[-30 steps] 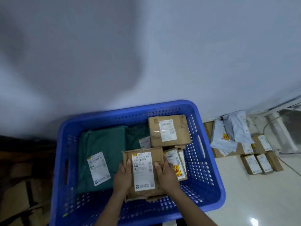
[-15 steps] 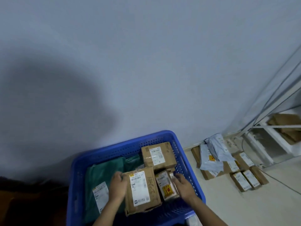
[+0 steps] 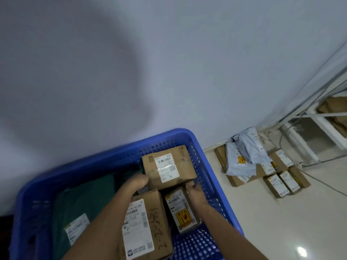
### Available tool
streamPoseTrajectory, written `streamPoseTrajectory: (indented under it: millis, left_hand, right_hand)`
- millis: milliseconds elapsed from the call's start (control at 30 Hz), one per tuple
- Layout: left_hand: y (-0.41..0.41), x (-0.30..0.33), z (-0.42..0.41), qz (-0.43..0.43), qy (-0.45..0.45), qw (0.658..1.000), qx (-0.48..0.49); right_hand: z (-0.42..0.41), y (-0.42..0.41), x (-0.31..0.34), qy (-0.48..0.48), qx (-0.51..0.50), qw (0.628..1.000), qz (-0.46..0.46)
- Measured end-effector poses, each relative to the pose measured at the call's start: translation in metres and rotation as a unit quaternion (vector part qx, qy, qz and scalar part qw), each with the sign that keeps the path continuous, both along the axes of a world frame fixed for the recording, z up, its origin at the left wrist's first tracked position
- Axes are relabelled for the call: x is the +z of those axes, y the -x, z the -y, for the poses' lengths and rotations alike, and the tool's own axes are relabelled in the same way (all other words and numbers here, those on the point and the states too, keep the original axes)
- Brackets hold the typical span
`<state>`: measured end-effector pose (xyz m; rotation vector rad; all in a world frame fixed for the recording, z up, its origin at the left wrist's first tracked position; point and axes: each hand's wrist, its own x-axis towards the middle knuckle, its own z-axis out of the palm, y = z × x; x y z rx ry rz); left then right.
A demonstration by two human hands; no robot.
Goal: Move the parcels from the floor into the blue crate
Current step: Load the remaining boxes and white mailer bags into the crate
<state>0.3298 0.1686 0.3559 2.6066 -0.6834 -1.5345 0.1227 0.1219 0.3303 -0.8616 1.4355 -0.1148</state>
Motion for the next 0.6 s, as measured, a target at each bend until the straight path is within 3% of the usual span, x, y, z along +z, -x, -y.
streamPoseTrajectory:
  millis: [133,233,400,500,600]
  left_hand:
    - [0.006,-0.04,0.001,-0.113,-0.032,0.993,0.012]
    - [0.004,-0.045,0.004,-0.143,-0.072,0.987,-0.015]
    - [0.008,-0.029,0.012,-0.096,-0.059,0.994,0.002]
    - [0.012,0.001,0.011,-0.04,0.004,0.999,0.033]
    - [0.013,0.045,-0.015,0.036,0.086,0.987,0.131]
  right_hand:
    - [0.004,0.003,-0.036,0.011,-0.016,0.999,0.032]
    - [0.01,0.006,-0.028,0.018,-0.042,0.998,0.045]
    - [0.015,0.012,-0.006,0.003,-0.011,0.999,0.05]
    - [0.015,0.022,0.016,0.013,0.036,0.998,0.048]
    - [0.01,0.027,0.053,0.023,0.136,0.989,0.053]
